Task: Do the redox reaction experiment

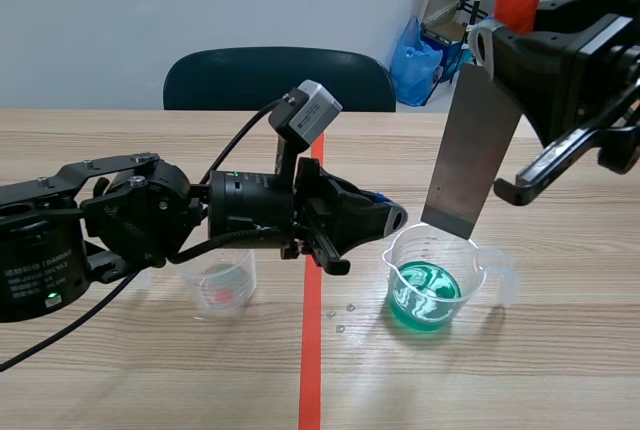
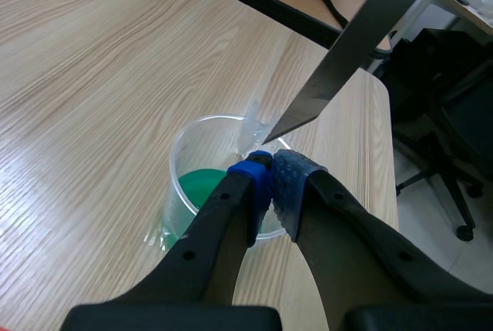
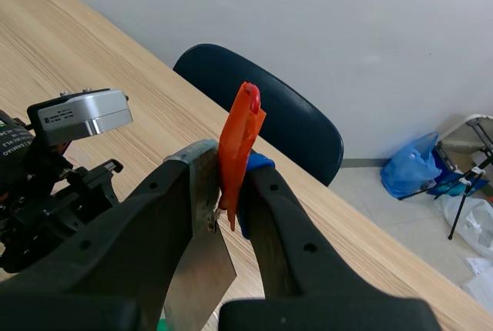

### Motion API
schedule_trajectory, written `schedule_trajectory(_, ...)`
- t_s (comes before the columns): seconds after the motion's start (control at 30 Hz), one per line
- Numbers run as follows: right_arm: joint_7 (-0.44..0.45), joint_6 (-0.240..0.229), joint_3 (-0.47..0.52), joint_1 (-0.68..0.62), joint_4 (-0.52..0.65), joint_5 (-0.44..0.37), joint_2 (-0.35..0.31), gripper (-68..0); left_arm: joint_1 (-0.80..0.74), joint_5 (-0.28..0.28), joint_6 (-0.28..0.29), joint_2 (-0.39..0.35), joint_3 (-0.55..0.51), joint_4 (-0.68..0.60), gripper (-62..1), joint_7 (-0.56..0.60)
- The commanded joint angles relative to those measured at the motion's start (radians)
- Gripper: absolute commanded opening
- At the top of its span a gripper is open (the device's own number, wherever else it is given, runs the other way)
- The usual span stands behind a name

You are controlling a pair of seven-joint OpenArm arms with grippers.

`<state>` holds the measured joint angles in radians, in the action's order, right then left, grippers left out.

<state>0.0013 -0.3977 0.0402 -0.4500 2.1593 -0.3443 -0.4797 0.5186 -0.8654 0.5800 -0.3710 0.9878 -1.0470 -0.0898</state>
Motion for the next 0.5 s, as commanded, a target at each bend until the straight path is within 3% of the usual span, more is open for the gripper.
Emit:
schedule_trajectory(0.0,0.016,0.008,0.007,0.001,0.020,-0.008,-0.016,-65.6,0.019,-0.014,0.007,0.007,-0.010,-0.025,-59.0,0.009)
schedule_trajectory(0.33,0.015,0.008,0.007,0.001,0.020,-0.008,-0.016,-65.6,0.017,-0.013,0.007,0.000,-0.010,-0.025,-59.0,0.010)
schedule_trajectory(0.47,0.016,0.008,0.007,0.001,0.020,-0.008,-0.016,-65.6,0.002,-0.013,0.008,-0.047,-0.010,-0.026,-59.0,0.017)
